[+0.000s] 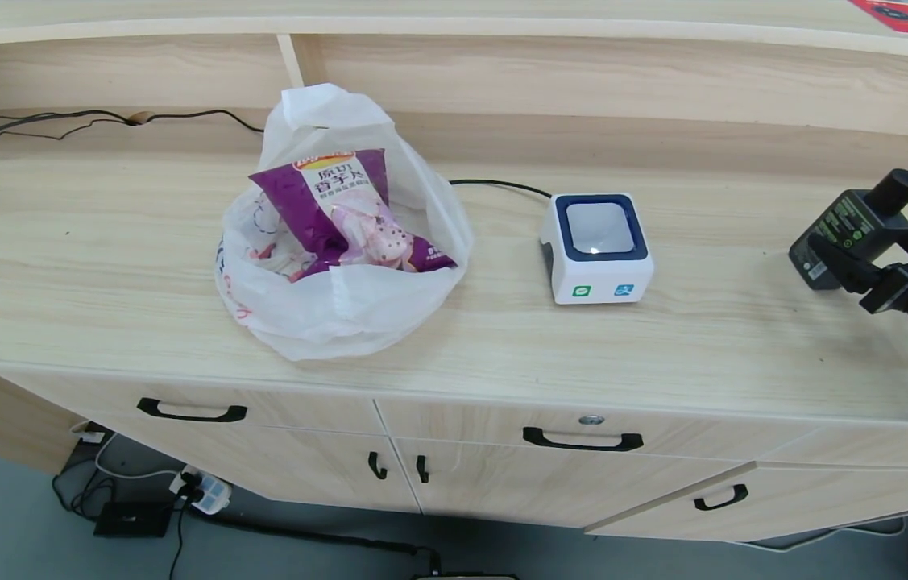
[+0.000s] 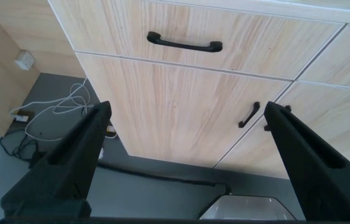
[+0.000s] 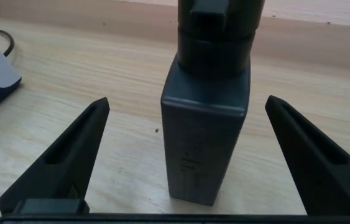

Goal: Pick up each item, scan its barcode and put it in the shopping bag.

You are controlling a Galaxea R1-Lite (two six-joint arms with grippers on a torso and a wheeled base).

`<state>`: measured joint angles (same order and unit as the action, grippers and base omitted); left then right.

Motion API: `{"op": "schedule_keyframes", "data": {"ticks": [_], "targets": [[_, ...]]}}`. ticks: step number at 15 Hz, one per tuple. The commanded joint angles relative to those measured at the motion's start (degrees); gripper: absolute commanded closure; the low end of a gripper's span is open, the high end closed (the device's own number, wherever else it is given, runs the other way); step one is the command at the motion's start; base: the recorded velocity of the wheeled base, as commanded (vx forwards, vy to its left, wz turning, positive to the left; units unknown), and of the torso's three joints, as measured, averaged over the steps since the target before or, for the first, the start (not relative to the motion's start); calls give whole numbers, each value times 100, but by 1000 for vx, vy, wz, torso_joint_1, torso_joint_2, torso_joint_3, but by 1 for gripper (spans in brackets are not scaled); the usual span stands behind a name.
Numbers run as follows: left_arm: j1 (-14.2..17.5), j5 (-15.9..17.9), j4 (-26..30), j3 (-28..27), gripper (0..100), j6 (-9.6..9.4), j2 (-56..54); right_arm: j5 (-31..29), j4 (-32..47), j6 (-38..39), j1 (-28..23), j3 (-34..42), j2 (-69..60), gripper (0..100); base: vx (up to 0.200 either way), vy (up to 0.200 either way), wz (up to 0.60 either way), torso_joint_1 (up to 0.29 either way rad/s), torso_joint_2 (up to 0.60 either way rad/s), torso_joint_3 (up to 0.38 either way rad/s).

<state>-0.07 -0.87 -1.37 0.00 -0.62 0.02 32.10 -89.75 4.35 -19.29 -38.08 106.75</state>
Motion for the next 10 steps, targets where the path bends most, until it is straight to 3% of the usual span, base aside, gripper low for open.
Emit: {"op": "schedule_keyframes", "data": {"ticks": [1,7,8,10], "targets": [[-1,-1,-4,0,0,1,-2,-11,1,22,30,-173,214,0,0,0,0,0,0,0],[7,-1,-22,0,0,-8,-2,-81,1,66,39,-560,452,0,0,0,0,0,0,0],[-1,-1,-22,0,0,-8,-2,-107,1,66,56,-569,460,100,0,0,0,0,0,0],[-1,-1,-30,0,0,-17,-2,-107,1,83,56,-560,452,100,0,0,0,0,0,0]]}}
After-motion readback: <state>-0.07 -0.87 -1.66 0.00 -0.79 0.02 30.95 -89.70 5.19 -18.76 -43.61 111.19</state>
